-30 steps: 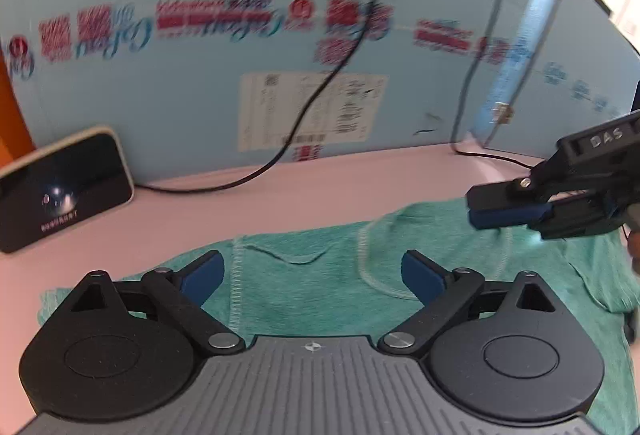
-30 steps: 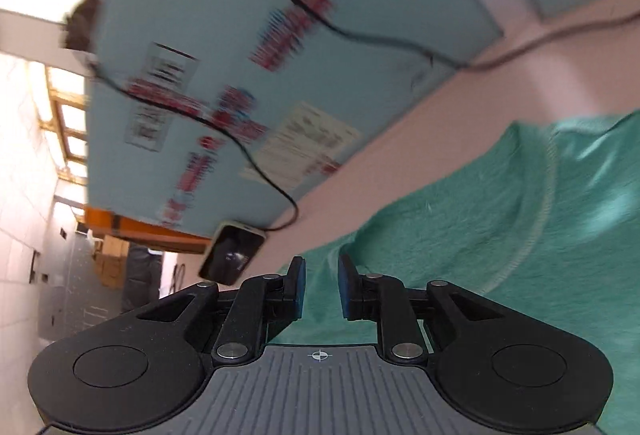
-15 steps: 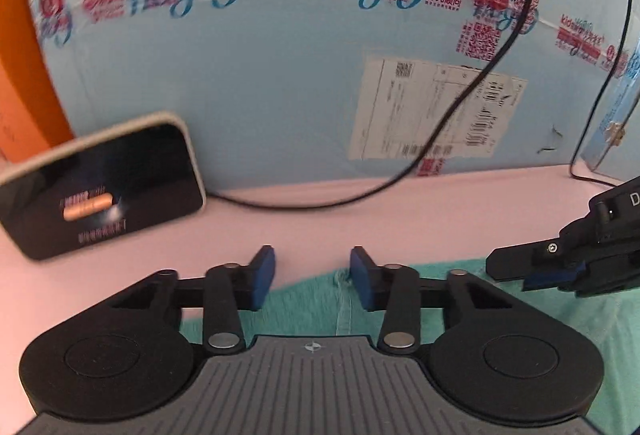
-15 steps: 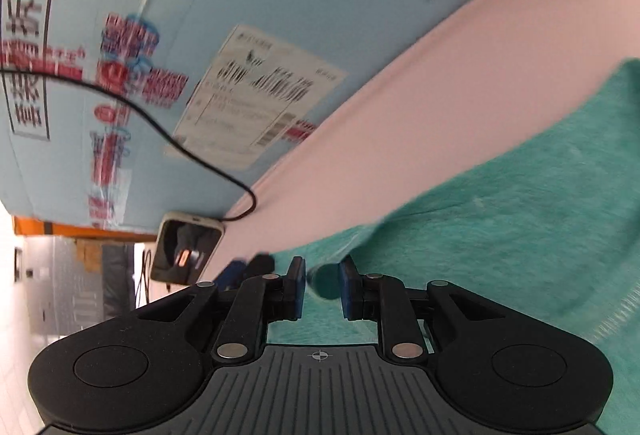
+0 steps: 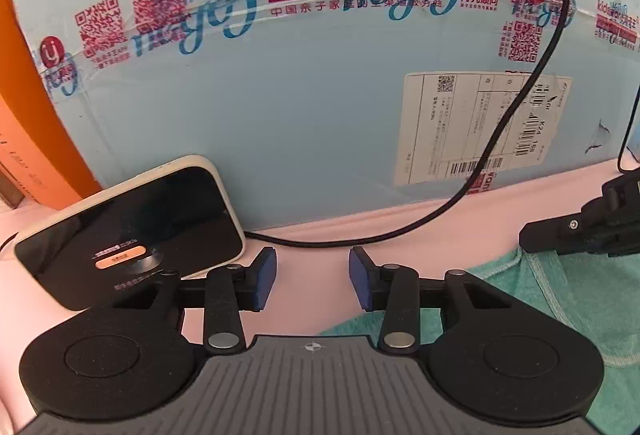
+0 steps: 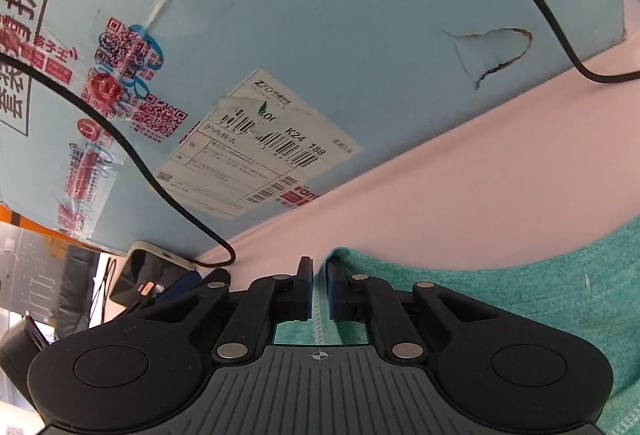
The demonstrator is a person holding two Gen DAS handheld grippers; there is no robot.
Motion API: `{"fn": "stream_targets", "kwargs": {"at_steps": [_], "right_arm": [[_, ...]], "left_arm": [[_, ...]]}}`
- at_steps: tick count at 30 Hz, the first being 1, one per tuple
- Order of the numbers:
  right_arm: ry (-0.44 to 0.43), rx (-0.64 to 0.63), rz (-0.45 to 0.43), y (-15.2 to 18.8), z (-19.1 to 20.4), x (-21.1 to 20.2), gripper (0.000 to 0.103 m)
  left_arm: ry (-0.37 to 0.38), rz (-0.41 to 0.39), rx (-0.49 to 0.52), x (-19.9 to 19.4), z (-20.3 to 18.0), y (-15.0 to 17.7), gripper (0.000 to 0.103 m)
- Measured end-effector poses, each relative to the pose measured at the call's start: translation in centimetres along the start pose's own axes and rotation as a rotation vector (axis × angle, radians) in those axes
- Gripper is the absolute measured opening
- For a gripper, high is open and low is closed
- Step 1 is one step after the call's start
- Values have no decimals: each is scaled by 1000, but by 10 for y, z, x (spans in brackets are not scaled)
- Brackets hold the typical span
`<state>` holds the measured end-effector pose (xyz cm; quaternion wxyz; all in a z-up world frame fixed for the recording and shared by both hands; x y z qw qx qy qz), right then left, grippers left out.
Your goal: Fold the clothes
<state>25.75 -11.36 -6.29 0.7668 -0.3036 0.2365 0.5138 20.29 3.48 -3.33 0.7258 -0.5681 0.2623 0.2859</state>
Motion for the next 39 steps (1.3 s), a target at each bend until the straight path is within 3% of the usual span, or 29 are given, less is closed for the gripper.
{"fn": "stream_targets", "kwargs": {"at_steps": [2,6,7,8,11,13,23,30,39], "right_arm": [[-2,-7,19,0,1,-2,15],[-38,9,32,0,8,-20,58],[-45,15,24,0,9,-26,66],[-51,22,17,0,10,-32,68],[-63,61,-6,-1,9,-53,68],[-71,105,-39,-4,2,-70,68],[12,283,-281,29,-74,-191,68],[167,360,-483,59,-137,-298,68],[314,371,-571,116,-199,-376,68]], "left_arm": [[2,-12,12,-10,-2,-1,43],[24,-43,40,-36,-11,-2,51],[28,-45,44,-42,-13,-2,52],[34,-46,46,-47,-16,-1,52],[65,-40,29,-65,-24,1,60],[98,-15,14,-76,-35,6,80],[331,79,83,-112,-99,50,87],[451,101,177,-145,-160,78,90],[561,111,258,-164,-232,78,91]]}}
Point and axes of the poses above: each gripper's, at about its wrist camera, not at the fingertips, and x roughly the way its jaws point, z to its left, y to its underside, the point moved 8 cm from there along x, roughly the way its jaws point, and after that the axes turned 8 degrees about x, right-handed, at the moved point
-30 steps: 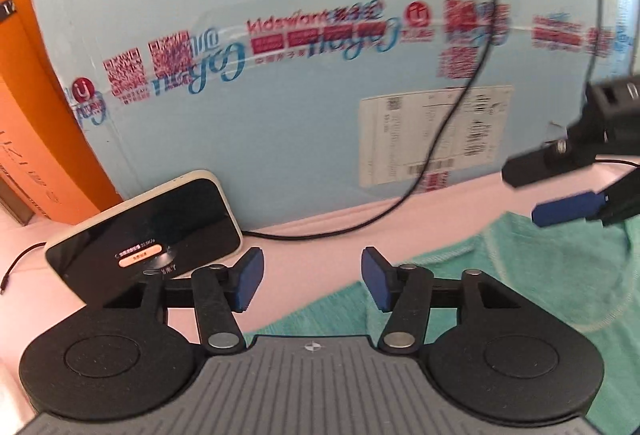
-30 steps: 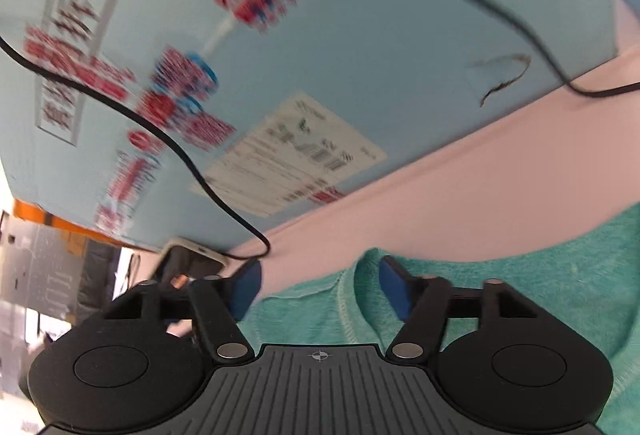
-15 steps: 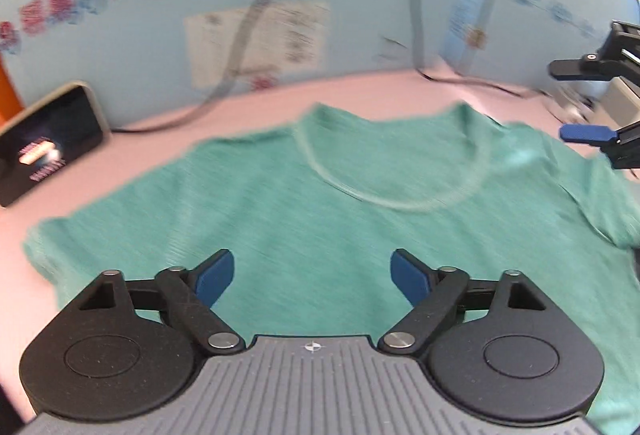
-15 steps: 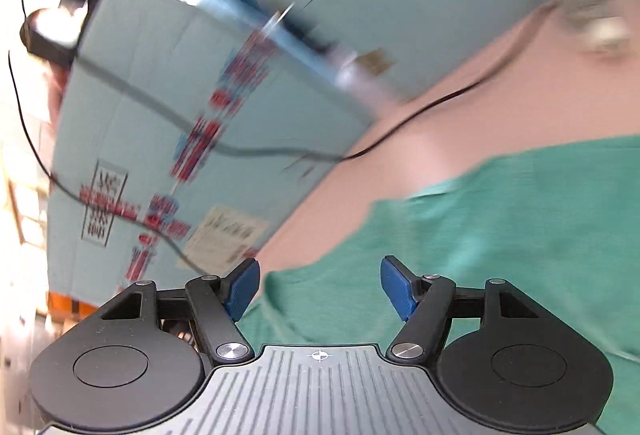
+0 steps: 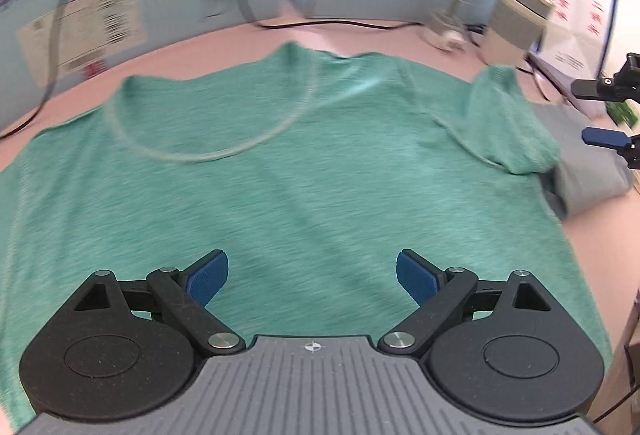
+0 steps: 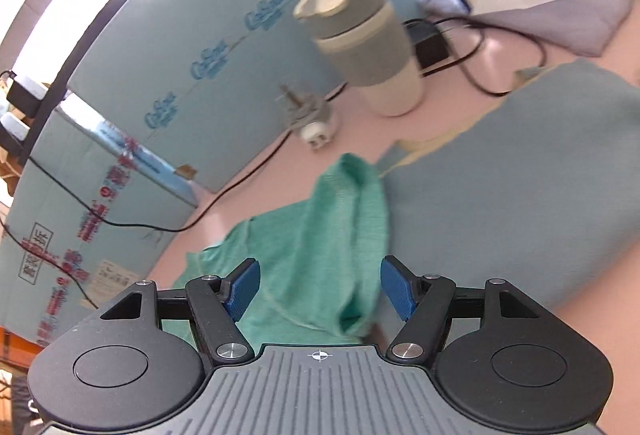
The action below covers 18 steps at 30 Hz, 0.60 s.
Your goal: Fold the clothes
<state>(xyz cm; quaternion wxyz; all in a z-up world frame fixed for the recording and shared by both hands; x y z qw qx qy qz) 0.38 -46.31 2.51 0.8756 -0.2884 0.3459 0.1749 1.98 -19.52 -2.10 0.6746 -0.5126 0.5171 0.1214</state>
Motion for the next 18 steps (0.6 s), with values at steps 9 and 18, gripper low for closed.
{"fn": "stream_targets", "kwargs": {"at_steps": [9,18], "right_arm": [[68,-196,-57,-11,-8,1,64],[44,-262,15,-14,1,48,64]], "left_arm": [[60,36,98,19,-45,-11,93],[34,84,96,26,-48,-7,93]]}}
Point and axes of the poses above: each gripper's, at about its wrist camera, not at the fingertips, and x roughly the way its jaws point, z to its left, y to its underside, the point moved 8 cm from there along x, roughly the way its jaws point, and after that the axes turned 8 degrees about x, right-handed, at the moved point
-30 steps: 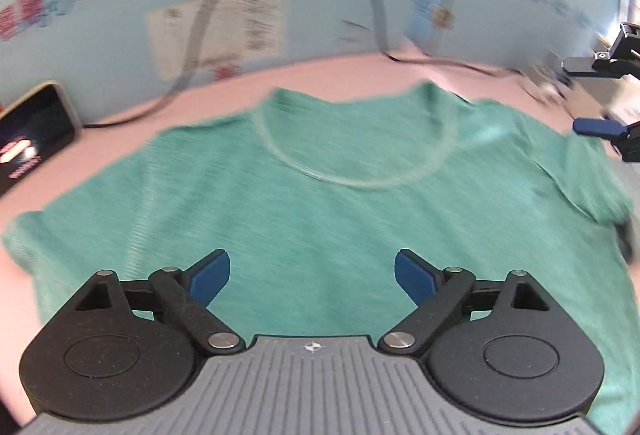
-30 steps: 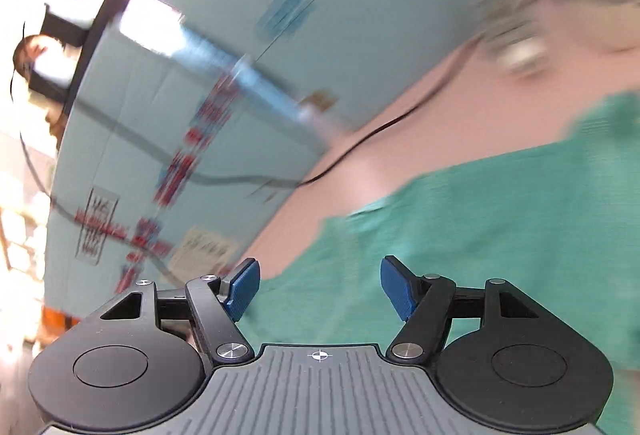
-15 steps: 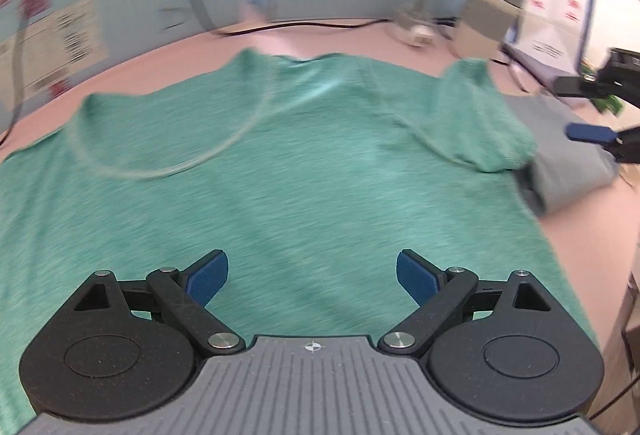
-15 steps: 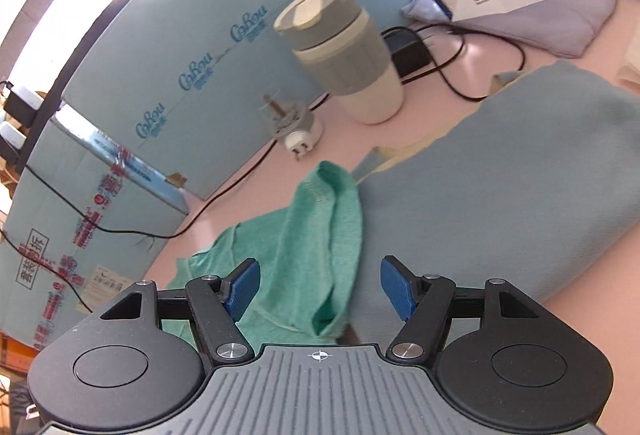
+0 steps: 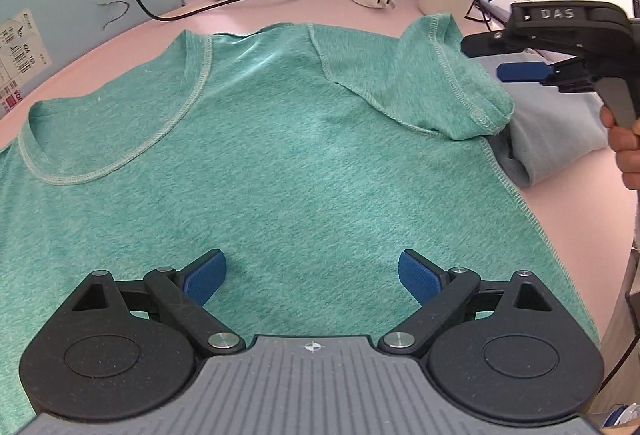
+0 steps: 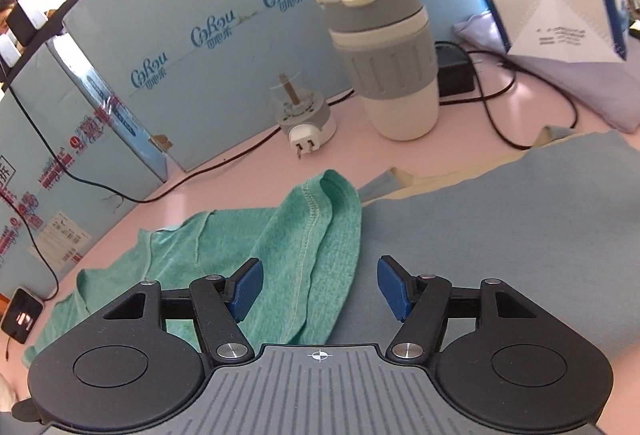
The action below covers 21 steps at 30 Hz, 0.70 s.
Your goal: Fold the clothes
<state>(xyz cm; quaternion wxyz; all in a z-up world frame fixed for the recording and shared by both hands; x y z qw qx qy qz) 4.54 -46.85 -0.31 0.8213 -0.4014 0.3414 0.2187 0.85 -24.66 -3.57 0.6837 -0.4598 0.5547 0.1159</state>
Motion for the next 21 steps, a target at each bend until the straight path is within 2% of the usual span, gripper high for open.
{"fn": "stream_targets", "kwargs": {"at_steps": [4,6,9,14,15,19,21], "right_arm": [[-12,-4,25,2,3,15,63],[-5,-5,30,2,4,22,50],[12,-21,29,3,5,30,28],[33,-53,22,4,3,36,17],[31,-50,17,4,3,35,11],[20,-32,-19,2,8,28,4],[-27,-7,-25,1,17,21,4]], "left_arm": [[15,-5,-32,1,5,0,97],[48,-17,-73,2,7,1,103],[97,-51,-178,1,17,0,103],[149,-88,-255,0,25,1,103],[149,-90,-254,0,25,1,103],[147,-99,-247,0,23,1,103],[156,-110,-255,0,24,2,103]]}}
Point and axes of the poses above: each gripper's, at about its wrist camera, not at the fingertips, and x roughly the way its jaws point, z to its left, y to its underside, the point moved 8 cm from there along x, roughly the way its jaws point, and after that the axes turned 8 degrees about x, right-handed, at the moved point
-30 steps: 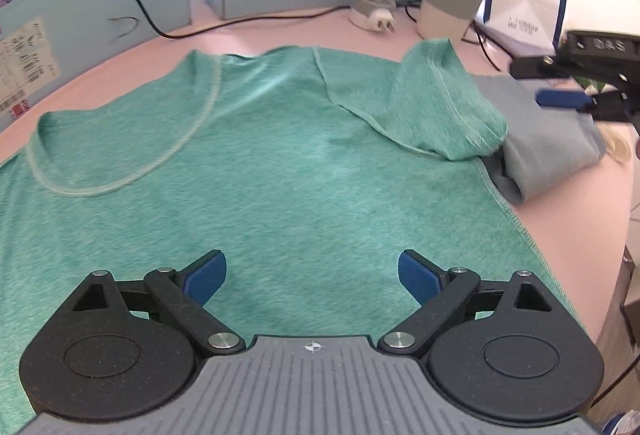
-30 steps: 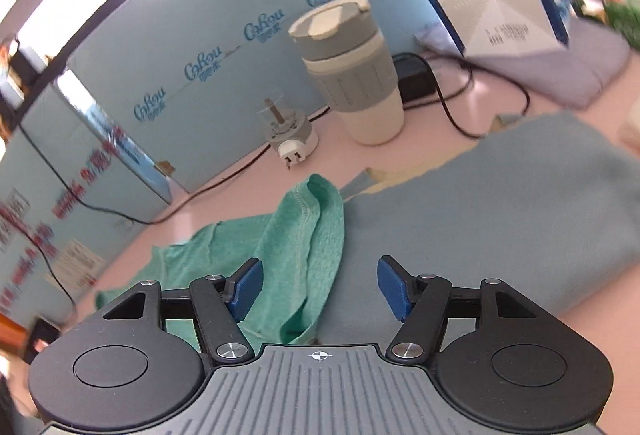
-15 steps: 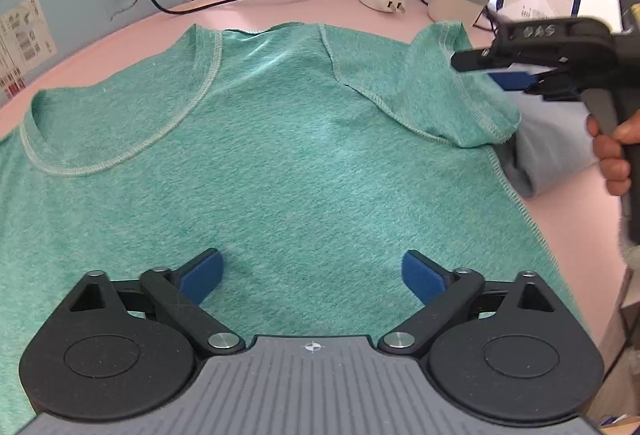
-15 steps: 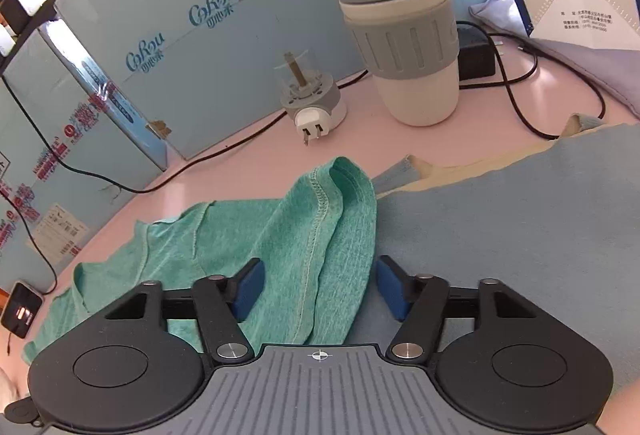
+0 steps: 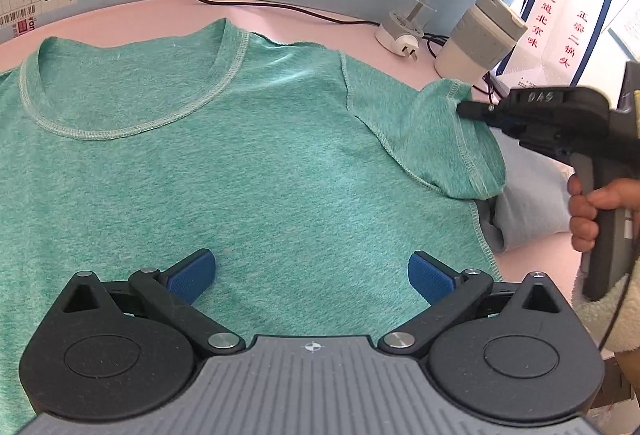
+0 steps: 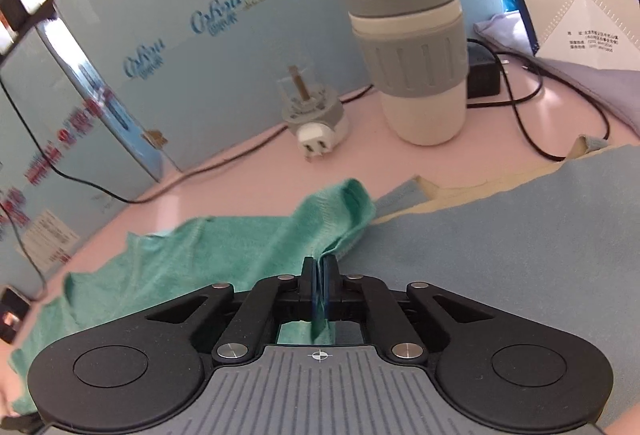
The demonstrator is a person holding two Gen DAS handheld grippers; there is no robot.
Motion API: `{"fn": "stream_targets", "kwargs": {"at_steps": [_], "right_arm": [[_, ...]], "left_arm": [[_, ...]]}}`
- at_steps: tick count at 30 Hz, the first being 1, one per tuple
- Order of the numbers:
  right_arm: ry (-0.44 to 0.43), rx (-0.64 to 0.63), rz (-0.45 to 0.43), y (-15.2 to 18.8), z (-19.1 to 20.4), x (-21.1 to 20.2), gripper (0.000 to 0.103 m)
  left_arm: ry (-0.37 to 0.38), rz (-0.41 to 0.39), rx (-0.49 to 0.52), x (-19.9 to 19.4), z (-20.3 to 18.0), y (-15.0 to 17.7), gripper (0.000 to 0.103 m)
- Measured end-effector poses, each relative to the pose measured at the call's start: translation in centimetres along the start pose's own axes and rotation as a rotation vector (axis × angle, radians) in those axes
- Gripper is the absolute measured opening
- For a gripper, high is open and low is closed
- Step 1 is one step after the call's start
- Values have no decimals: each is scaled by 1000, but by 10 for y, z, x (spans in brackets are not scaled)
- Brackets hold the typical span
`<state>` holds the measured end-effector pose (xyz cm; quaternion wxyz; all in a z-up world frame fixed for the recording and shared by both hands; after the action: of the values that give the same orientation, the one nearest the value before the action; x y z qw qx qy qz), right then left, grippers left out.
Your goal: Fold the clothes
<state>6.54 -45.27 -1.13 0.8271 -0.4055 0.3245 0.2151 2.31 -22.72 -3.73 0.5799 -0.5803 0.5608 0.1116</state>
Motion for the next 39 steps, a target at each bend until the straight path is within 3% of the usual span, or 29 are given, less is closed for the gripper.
{"fn": "stream_targets", "kwargs": {"at_steps": [9,15,16,21,30,39], "right_arm": [[-183,-116,43,9,86,-1,4],[-308,-235,237,57,140,20,4],[-316,-249,269,65,144,23,9],[-314,-253,298,78,147,20,10],[-168,-114,206,38,97,34,11],[-177,-122,338,79,105,62,11]], "left_arm": [[52,-41,-24,-4,5,3,103],[103,-54,-68,-8,13,3,103],[108,-56,-69,-9,13,4,103],[120,-68,-80,-9,14,4,103],[127,-84,-78,-14,15,6,103],[143,-84,-90,-17,17,7,103]]}}
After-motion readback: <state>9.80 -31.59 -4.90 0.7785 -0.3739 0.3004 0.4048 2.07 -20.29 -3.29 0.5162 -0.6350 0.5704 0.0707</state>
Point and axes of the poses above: each gripper's, at about its wrist camera, not at the fingertips, and x roughly the way its jaws point, z to its left, y to its underside, the point moved 8 cm from there along x, roughly the way its jaws point, and after that the axes turned 8 degrees about x, right-handed, at the moved point
